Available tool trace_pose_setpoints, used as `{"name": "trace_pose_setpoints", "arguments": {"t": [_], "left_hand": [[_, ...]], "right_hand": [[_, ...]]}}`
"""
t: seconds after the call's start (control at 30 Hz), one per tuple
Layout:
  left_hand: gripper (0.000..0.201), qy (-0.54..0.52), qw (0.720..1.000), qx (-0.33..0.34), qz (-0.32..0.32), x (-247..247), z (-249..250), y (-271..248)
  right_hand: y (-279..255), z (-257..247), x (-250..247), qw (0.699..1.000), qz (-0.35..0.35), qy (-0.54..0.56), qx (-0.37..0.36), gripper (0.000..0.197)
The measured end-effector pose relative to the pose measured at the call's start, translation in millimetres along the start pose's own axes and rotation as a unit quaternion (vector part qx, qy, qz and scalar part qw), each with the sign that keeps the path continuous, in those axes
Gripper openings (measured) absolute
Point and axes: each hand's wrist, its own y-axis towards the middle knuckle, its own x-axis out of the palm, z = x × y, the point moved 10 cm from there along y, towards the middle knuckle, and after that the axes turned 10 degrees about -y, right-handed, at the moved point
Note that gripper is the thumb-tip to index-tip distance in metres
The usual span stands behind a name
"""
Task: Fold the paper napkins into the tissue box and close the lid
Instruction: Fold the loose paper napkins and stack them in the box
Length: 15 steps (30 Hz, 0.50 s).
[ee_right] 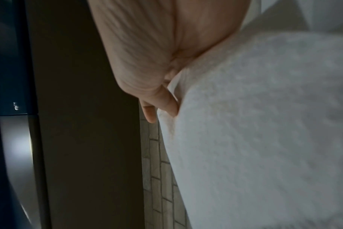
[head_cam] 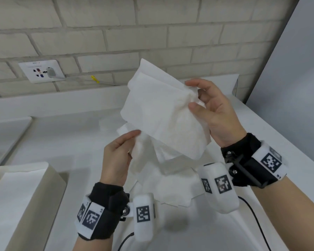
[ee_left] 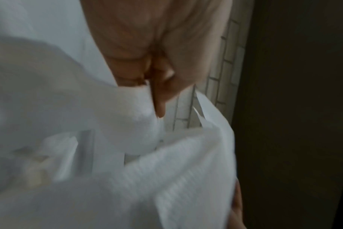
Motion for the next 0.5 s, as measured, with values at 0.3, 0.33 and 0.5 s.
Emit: {"name": "trace_pose_setpoints", "arguments": {"t": [0.3,0.33,0.5], "left_hand": [[0.037,-0.043,0.995,0.029,-0.084,42,12,-14],[0.034,-0.035,0.995,0.039,-0.081,43,14,-16],[0.021,0.009,0.994,0.089,-0.061,38,17,-14]], "right_hand": [[-14,31,11,0.998,-0.023,-0.015,0.064,0.032],[-16,34,12,0.997,-0.025,-0.018,0.071,0.029],[-22,47,16,0.991,-0.052,-0.043,0.119,0.026]]}}
